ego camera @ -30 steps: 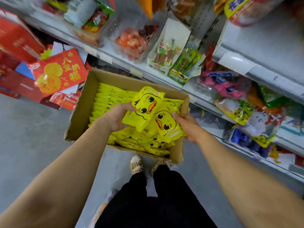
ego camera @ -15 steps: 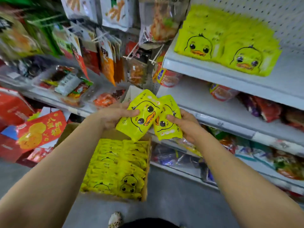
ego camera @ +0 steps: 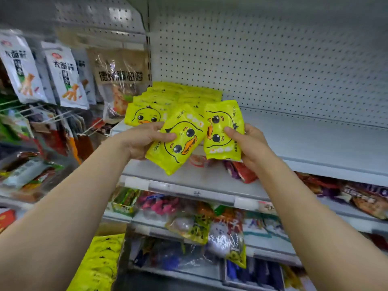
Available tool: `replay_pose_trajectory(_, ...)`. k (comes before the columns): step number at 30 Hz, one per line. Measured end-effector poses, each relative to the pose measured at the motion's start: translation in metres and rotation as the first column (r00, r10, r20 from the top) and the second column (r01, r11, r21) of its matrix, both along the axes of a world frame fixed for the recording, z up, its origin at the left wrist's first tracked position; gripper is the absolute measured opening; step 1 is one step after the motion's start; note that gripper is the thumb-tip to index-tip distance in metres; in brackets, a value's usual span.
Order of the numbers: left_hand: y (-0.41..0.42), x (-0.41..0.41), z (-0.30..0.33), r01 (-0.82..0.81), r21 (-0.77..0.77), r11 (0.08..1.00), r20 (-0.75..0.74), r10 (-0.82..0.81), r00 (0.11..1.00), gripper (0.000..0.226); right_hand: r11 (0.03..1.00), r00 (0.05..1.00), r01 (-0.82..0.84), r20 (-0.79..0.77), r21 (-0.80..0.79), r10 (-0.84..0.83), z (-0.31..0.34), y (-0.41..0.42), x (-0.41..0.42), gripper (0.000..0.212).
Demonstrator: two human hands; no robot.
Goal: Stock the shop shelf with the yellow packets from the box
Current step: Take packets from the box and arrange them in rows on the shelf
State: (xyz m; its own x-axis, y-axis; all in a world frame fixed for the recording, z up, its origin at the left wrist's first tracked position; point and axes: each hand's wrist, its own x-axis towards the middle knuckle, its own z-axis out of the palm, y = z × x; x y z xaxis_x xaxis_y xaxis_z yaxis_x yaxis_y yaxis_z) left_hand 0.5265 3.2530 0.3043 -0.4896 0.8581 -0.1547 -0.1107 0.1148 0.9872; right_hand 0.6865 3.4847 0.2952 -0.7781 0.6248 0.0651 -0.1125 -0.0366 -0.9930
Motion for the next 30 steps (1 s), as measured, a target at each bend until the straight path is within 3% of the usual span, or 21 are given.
replay_pose_trajectory(6, 0.083, 0.017, 0.035, -0.022, -0.156, 0.988, -0.178, -0.006, 0.984, 0.049, 0.990, 0.990, 0.136, -0.050, 0.046, -0.133, 0.025, 0.069, 0.040, 0.017)
replay_pose_trajectory(11, 0.143, 0.013, 0.057, -0.064, -0.317, 0.946, -0.411, -0.076, 0.909, 0.085, 0.970, 0.971, 0.230, -0.077, 0.073, -0.225, 0.035, 0.111, 0.057, 0.013)
replay_pose_trajectory(18, 0.231, -0.012, 0.079, -0.095, -0.452, 0.887, -0.599, -0.224, 0.769, 0.075, 0.947, 0.951, 0.306, -0.072, 0.099, -0.300, 0.051, 0.162, 0.048, 0.020)
replay_pose_trajectory(25, 0.318, -0.063, 0.089, -0.074, -0.525, 0.848, -0.700, -0.381, 0.604, 0.069, 0.919, 0.937, 0.348, -0.085, 0.185, -0.338, 0.068, 0.219, 0.013, 0.027)
replay_pose_trajectory(30, 0.367, -0.104, 0.086, -0.050, -0.546, 0.836, -0.723, -0.440, 0.533, 0.067, 0.905, 0.931, 0.364, -0.102, 0.220, -0.350, 0.068, 0.249, -0.016, 0.026)
